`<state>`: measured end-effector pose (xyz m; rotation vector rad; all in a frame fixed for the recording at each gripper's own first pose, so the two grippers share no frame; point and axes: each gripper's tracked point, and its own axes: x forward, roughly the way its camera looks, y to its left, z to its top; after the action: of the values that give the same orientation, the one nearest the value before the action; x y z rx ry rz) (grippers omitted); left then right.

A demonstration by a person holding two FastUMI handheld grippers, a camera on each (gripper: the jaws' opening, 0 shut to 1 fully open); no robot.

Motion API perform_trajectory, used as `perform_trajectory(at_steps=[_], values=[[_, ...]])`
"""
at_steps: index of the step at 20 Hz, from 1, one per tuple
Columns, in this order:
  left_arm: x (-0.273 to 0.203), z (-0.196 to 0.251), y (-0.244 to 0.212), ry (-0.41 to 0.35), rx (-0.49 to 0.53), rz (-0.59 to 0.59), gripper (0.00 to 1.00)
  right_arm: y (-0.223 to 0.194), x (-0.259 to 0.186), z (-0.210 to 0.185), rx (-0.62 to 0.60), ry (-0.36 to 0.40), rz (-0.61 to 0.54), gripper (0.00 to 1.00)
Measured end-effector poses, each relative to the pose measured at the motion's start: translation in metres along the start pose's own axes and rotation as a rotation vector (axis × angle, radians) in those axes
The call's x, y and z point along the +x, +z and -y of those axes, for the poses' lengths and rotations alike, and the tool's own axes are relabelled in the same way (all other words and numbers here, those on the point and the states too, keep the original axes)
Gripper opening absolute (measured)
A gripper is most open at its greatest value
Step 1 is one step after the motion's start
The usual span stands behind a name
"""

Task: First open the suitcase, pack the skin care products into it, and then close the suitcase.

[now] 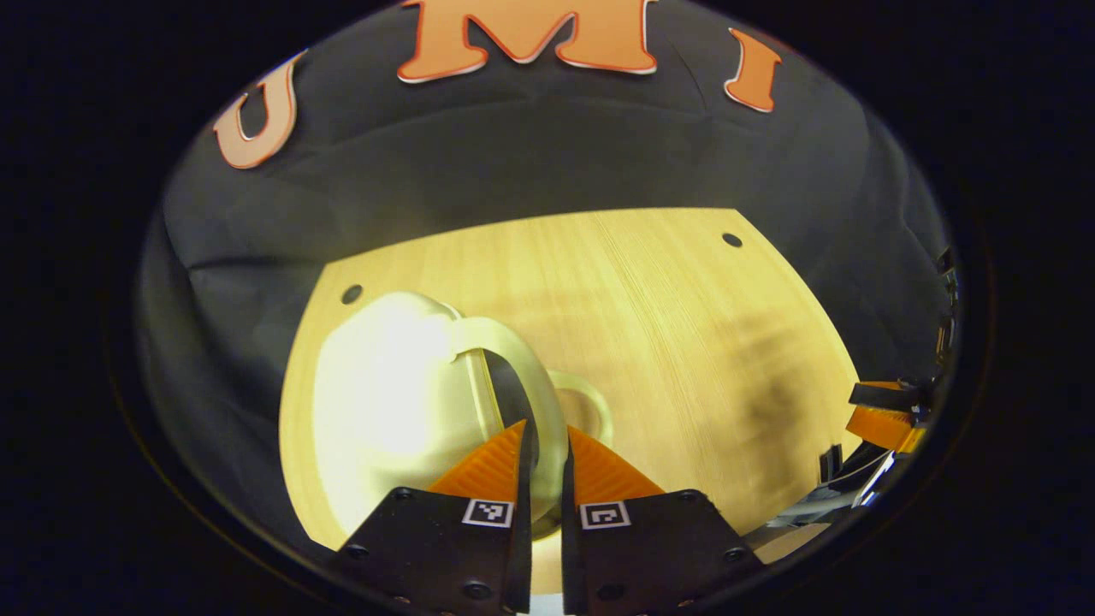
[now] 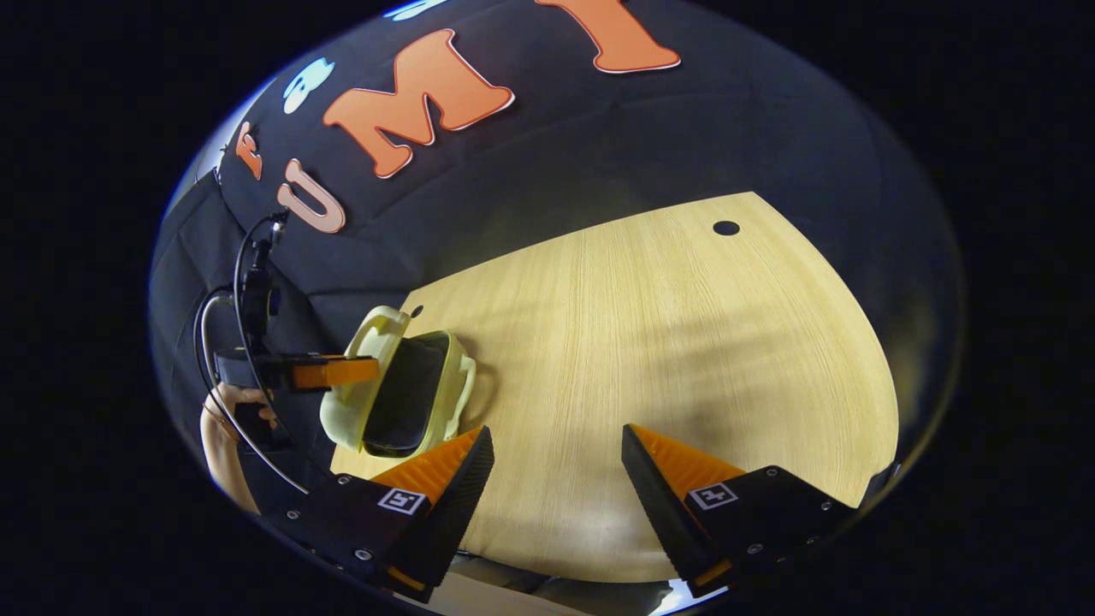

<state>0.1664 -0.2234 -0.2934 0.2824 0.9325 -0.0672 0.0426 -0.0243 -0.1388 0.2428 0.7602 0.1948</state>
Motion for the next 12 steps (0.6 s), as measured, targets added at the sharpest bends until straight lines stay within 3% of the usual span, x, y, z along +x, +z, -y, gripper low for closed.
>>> perform_trajectory(at_steps=[4,8,12], values=[[0.044,0.013,-0.026,-0.029,0.014,-0.067,0.14,-0.002,-0.002,0.009,0.003,-0.015,-0.012,0.96],[0.047,0.015,-0.030,-0.031,0.017,-0.089,0.14,-0.005,-0.002,0.012,-0.007,-0.018,-0.030,0.96],[0.055,0.019,-0.035,-0.011,-0.003,-0.107,0.28,-0.007,-0.003,0.015,-0.020,-0.018,-0.036,0.96]])
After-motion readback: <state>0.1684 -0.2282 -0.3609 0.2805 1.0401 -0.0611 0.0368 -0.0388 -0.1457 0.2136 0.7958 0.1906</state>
